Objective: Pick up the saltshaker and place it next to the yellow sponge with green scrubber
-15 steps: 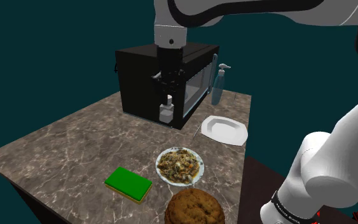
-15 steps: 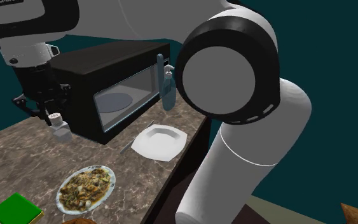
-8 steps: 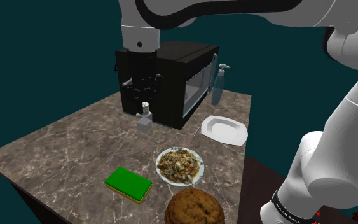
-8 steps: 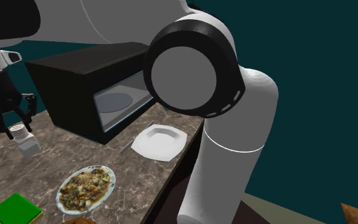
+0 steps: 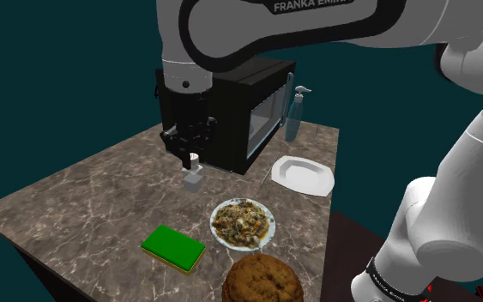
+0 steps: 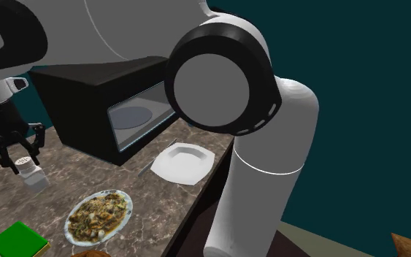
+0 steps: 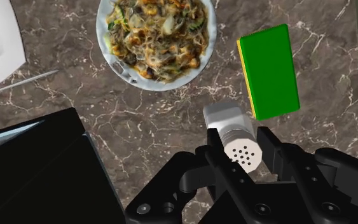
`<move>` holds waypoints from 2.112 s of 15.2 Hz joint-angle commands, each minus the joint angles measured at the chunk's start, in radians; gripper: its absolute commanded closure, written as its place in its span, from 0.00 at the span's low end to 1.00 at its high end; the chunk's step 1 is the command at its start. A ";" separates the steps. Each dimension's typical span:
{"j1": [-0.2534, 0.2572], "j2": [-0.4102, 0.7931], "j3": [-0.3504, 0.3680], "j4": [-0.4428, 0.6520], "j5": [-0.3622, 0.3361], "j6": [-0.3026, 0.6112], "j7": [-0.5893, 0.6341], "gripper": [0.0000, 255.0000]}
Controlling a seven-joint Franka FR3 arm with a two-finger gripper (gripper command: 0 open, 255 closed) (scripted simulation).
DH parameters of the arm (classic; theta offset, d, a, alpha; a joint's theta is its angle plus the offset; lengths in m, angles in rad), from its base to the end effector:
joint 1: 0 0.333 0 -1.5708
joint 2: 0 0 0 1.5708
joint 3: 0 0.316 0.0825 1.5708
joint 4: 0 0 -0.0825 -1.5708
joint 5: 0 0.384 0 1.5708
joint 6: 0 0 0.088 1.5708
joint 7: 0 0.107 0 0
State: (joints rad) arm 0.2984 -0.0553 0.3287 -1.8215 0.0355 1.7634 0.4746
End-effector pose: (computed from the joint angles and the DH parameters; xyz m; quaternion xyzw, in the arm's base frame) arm 0.4381 0.3259 0.5506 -0.9973 -0.0725 0.0069 0.0057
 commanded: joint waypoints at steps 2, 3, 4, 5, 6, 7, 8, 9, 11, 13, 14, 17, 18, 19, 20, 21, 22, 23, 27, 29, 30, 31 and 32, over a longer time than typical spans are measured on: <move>0.000 -0.001 0.000 -0.042 0.001 0.042 -0.002 1.00; 0.000 0.000 0.000 -0.055 0.000 0.056 -0.002 1.00; 0.000 0.001 0.000 -0.068 0.000 0.069 -0.003 1.00; 0.000 0.002 0.000 -0.080 0.000 0.082 -0.003 1.00; 0.000 0.003 0.001 -0.092 0.000 0.096 -0.002 1.00; 0.001 0.005 0.001 -0.104 -0.001 0.109 -0.002 1.00; 0.001 0.006 0.001 -0.115 -0.001 0.122 -0.002 1.00; 0.001 0.008 0.001 -0.127 -0.001 0.135 -0.002 1.00; 0.001 0.013 0.002 -0.149 -0.003 0.162 -0.001 1.00; 0.002 0.018 0.003 -0.170 -0.004 0.188 0.000 1.00; 0.002 0.022 0.003 -0.180 -0.005 0.201 0.000 1.00; 0.003 0.032 0.004 -0.209 -0.008 0.241 0.002 1.00; 0.003 0.036 0.004 -0.219 -0.010 0.254 0.003 1.00; 0.003 0.040 0.005 -0.228 -0.011 0.267 0.004 1.00; 0.003 0.045 0.005 -0.237 -0.012 0.280 0.005 1.00; 0.003 0.046 0.005 -0.240 -0.013 0.285 0.005 1.00; 0.003 0.046 0.005 -0.240 -0.013 0.285 0.005 1.00; 0.003 0.046 0.005 -0.240 -0.013 0.285 0.005 1.00; 0.003 0.046 0.005 -0.240 -0.013 0.285 0.005 1.00; 0.003 0.046 0.005 -0.240 -0.013 0.285 0.005 0.00; 0.003 0.046 0.005 -0.240 -0.013 0.285 0.005 0.00; 0.003 0.046 0.005 -0.240 -0.013 0.285 0.005 0.00; 0.003 0.046 0.005 -0.240 -0.013 0.285 0.005 0.00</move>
State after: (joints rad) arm 0.3018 -0.0091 0.3336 -2.0615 0.0225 2.0480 0.4797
